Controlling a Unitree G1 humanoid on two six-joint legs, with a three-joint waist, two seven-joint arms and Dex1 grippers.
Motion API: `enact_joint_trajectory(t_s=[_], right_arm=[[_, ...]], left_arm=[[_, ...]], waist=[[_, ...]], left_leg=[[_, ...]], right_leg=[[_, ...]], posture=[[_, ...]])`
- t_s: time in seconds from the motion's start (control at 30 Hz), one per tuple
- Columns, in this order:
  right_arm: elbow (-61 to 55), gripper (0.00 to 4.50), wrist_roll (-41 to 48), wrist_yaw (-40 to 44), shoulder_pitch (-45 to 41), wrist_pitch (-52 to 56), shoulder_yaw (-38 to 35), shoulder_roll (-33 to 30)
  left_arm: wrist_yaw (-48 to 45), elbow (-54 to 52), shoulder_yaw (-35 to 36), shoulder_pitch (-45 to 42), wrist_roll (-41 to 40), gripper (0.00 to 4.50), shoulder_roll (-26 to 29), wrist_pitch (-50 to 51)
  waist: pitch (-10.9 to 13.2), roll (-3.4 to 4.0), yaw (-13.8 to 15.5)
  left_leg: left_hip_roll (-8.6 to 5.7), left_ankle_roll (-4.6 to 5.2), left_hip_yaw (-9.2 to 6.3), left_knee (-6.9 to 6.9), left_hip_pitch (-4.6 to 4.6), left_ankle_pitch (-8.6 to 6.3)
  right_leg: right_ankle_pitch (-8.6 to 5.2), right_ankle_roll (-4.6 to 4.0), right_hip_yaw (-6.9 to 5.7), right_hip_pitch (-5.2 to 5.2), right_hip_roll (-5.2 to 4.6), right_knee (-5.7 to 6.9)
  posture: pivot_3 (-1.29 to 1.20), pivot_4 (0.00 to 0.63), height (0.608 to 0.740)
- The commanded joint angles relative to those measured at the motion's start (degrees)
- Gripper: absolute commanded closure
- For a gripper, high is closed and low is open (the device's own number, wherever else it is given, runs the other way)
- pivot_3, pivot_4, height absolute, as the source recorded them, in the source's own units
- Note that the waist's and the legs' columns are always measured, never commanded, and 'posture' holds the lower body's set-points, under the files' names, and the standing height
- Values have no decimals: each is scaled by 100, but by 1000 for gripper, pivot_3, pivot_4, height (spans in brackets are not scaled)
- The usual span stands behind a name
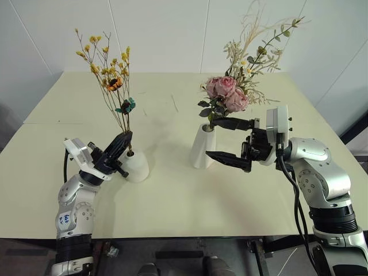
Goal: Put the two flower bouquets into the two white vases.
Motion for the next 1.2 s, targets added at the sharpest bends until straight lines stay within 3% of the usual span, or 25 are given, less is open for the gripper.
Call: enact_joint_trajectory(t_s=[0.03, 0.07, 0.2, 0.4, 0.57, 0.8, 0.97, 1.2], right_arm=[[-191, 0, 55, -47, -15, -90, -80, 29], [-189, 0, 54, -47, -18, -92, -77, 30], [-147, 0, 40, -42, -26, -123, -90, 30], [-134, 0, 16, -47, 9, -166, -85, 54], [-39, 0, -31, -48, 4, -240, -46, 177], [135, 0, -108, 7, -60, -336, 30, 343], [254, 0, -144, 49, -113, -398, 67, 409], [374, 0, -197, 54, -212, -442, 99, 456]], left_arm=[[47, -32, -50, 19, 77, 4427, 1, -104], [24, -53, -73, 29, 43, 4427, 8, -58], [155, -474, -52, 263, -4, 3540, 61, 49], [220, -993, 67, 662, -147, 1749, 279, 271], [120, -1602, 317, 1016, -386, 209, 894, 665], [-153, -1670, 597, 1271, -618, 209, 1578, 1082], [-400, -1552, 937, 1101, -1263, 209, 2203, 1854], [-1079, -461, 718, 411, -1416, 209, 2828, 2680]], waist=[[0, 0, -1], [0, 0, 0], [0, 0, -11], [0, 0, -4], [0, 0, -22], [1, 1, -55], [1, 1, -102], [2, 3, -132]], left_leg=[[0, 0, 0, -1, 0, 0], [0, 0, 0, -2, 0, 0], [0, 0, 0, -8, 0, 0], [1, 0, 0, -26, 1, 0], [1, 0, 1, -28, 2, 0], [2, 0, 2, -36, 3, 0], [3, 0, 2, -45, 3, 0], [3, 0, 2, -57, 5, 0]], right_leg=[[0, 0, 0, 0, 0, -1], [0, 0, 0, 0, 0, -1], [0, 0, 0, 0, 0, -7], [-2, -4, 0, -7, 0, -8], [-4, -7, 0, -6, -1, -11], [-14, -26, -1, -6, -1, -17], [-14, -25, -1, -8, -1, -18], [-13, -22, -3, -15, 0, -18]], posture=[[0, 150, 740], [0, 150, 740], [0, 150, 740], [0, 150, 740], [0, 150, 740], [0, 150, 740], [0, 150, 740], [0, 150, 740]])
